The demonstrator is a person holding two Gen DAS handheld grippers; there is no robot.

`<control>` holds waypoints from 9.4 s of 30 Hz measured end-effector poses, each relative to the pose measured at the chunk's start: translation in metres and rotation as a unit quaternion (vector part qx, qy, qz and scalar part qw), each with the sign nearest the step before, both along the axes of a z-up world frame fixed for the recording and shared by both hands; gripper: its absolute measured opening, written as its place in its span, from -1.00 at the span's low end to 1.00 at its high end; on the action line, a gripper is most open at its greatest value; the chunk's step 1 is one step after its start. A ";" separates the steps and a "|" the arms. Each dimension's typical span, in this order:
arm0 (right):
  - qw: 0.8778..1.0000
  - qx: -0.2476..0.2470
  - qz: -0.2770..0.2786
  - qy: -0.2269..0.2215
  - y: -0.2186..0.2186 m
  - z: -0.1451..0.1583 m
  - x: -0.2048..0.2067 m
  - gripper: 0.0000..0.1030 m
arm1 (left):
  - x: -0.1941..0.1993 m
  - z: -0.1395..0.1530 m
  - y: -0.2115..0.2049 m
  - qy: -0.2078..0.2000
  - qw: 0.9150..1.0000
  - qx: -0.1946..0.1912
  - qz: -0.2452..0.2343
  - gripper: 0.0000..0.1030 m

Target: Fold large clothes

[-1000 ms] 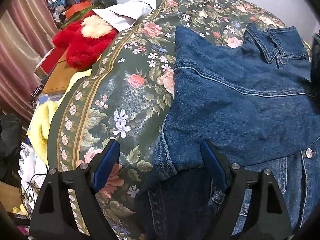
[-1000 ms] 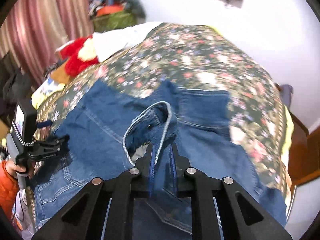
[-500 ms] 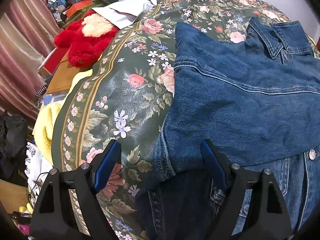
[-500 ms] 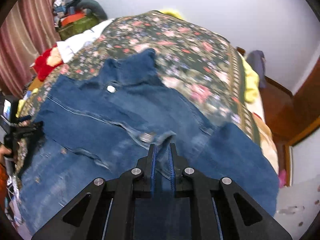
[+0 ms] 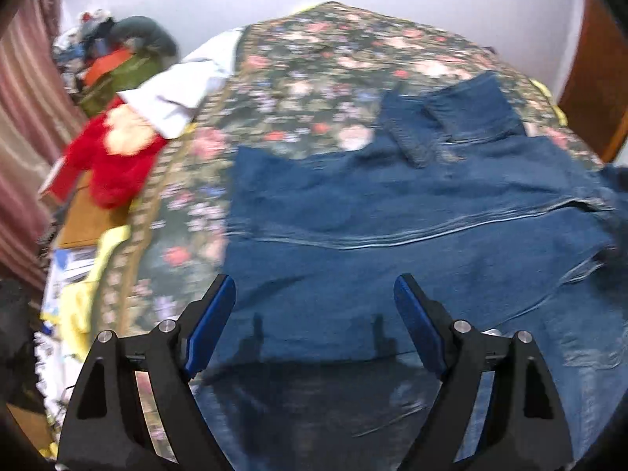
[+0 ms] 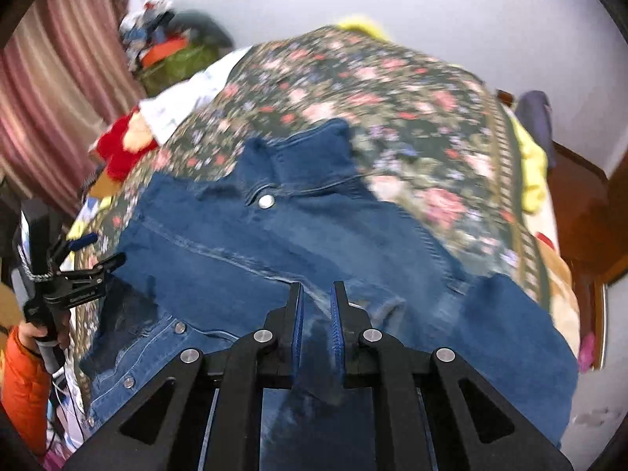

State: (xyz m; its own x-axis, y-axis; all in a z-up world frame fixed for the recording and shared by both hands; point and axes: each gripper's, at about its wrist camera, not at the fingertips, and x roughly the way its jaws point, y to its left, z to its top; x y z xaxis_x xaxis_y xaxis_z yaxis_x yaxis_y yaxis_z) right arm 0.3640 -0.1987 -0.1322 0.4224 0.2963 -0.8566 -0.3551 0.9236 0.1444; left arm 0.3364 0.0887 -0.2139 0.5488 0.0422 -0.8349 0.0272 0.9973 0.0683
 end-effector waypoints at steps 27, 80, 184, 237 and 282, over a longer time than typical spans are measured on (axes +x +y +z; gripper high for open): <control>0.991 -0.112 0.071 0.024 0.008 -0.034 -0.050 -0.79 | -0.023 -0.064 -0.041 0.080 0.996 0.009 -0.031 0.69; 0.910 0.161 -0.330 0.193 -0.326 -0.081 -0.115 -0.76 | 0.029 -0.019 -0.223 0.034 0.983 0.002 -0.180 0.70; 0.956 0.086 -0.272 0.064 -0.268 -0.056 -0.091 -0.77 | 0.044 0.030 -0.424 -0.009 0.914 0.110 -0.389 0.35; 0.984 -0.135 -0.093 0.072 -0.096 -0.079 -0.049 0.00 | -0.005 -0.057 0.004 0.077 0.978 -0.192 -0.019 -0.01; 0.973 0.111 -0.158 0.128 -0.113 -0.070 0.014 0.47 | 0.037 0.007 0.114 0.013 0.997 -0.056 0.047 0.52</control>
State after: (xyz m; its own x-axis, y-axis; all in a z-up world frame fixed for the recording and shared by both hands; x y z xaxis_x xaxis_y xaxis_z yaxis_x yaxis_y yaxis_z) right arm 0.3784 -0.3122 -0.2019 0.3037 0.3753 -0.8757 0.0162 0.9170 0.3986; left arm 0.3735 0.2024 -0.2065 0.5243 -0.0019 -0.8515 -0.0662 0.9969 -0.0430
